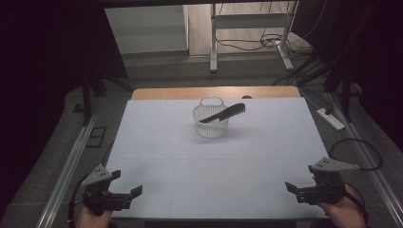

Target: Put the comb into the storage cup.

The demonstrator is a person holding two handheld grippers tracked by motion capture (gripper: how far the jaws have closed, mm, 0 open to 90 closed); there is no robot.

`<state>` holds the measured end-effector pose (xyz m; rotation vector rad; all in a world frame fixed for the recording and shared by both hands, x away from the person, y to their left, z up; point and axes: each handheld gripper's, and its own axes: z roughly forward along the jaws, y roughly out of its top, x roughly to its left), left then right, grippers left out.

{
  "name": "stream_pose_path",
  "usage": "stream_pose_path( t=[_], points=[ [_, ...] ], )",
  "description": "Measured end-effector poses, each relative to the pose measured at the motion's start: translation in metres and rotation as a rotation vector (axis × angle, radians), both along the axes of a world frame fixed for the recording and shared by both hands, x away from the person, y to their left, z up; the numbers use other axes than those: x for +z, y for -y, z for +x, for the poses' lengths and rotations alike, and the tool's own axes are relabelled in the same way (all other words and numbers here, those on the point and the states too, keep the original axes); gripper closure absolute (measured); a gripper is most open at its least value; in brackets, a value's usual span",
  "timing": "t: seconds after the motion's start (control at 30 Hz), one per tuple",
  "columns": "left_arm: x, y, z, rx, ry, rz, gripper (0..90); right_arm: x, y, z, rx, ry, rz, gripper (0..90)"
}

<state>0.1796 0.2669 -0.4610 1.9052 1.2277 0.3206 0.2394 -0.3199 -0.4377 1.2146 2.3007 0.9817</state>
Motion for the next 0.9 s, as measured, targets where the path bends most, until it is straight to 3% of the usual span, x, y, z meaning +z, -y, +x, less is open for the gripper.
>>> stream_pose_path(
  t=[0.43,0.73,0.9],
  points=[
    [0.000,0.000,0.000,0.000,-0.001,0.001,0.0,-0.002,0.010,-0.010,-0.060,-0.015,-0.027,0.0],
    [0.000,0.000,-0.001,0.002,0.000,0.003,0.0,-0.004,0.012,-0.014,-0.108,-0.041,-0.096,0.0],
    [0.000,0.001,0.000,0.001,0.001,0.002,0.0,-0.005,0.015,-0.013,-0.129,-0.065,-0.100,0.0]
  ],
)
